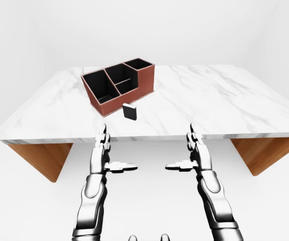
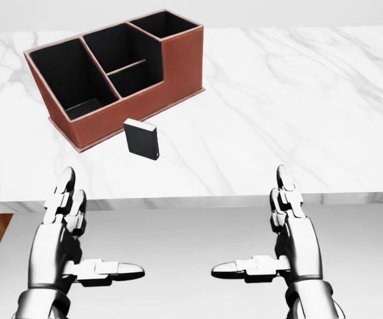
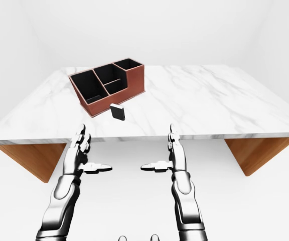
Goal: Pick up the book and place it in the left compartment of the caddy.
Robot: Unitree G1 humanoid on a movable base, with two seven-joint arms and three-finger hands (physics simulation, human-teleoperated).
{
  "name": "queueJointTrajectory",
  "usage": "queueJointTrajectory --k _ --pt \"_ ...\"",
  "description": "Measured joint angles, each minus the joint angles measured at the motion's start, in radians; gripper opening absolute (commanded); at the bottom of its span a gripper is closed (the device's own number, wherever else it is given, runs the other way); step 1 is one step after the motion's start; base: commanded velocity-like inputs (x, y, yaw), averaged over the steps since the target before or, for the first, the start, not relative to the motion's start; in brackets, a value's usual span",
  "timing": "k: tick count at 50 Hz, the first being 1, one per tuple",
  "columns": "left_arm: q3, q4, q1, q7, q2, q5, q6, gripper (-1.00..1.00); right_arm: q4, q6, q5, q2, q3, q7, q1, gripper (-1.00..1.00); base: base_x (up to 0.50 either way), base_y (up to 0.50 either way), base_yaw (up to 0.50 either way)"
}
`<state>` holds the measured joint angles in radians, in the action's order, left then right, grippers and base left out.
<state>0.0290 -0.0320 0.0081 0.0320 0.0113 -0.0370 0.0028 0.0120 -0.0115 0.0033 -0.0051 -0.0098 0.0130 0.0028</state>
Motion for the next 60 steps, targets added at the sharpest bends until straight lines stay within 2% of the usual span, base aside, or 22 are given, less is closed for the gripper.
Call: queueJointTrajectory --k 9,15,24,28,38,45,47,60 --pt "0.042 -0.098 0.03 0.041 0.009 -0.067 0.018 1.0 0.057 -0.052 -0.006 -0.001 -0.002 -0.003 0.011 1.0 0.0 0.0 0.0" --pt "0.07 -0.157 0.044 0.066 0.015 -0.116 0.038 1.0 0.097 -0.074 -0.021 -0.003 0.005 0.003 0.027 1.0 0.0 0.0 0.0" --pt "0.132 -0.233 0.053 0.082 0.026 -0.193 0.076 1.0 0.152 -0.076 -0.039 -0.003 0.01 0.007 0.044 1.0 0.0 0.0 0.0" --pt "0.157 -0.256 0.054 0.083 0.031 -0.218 0.084 1.0 0.177 -0.076 -0.047 -0.002 0.013 0.008 0.052 1.0 0.0 0.0 0.0" --pt "0.214 -0.309 0.057 0.076 0.041 -0.282 0.085 1.0 0.225 -0.076 -0.063 -0.001 0.016 0.008 0.065 1.0 0.0 0.0 0.0" --pt "0.232 -0.34 0.063 0.071 0.041 -0.302 0.085 1.0 0.257 -0.076 -0.097 -0.005 0.031 0.01 0.075 1.0 0.0 0.0 0.0" --pt "0.231 -0.347 0.065 0.072 0.03 -0.306 0.085 1.0 0.265 -0.076 -0.111 -0.017 0.033 0.01 0.079 1.0 0.0 0.49 0.0" --pt "0.246 -0.376 0.072 0.073 0.037 -0.316 0.085 1.0 0.291 -0.076 -0.164 -0.007 0.048 0.018 0.088 1.0 0.0 0.5 0.0"
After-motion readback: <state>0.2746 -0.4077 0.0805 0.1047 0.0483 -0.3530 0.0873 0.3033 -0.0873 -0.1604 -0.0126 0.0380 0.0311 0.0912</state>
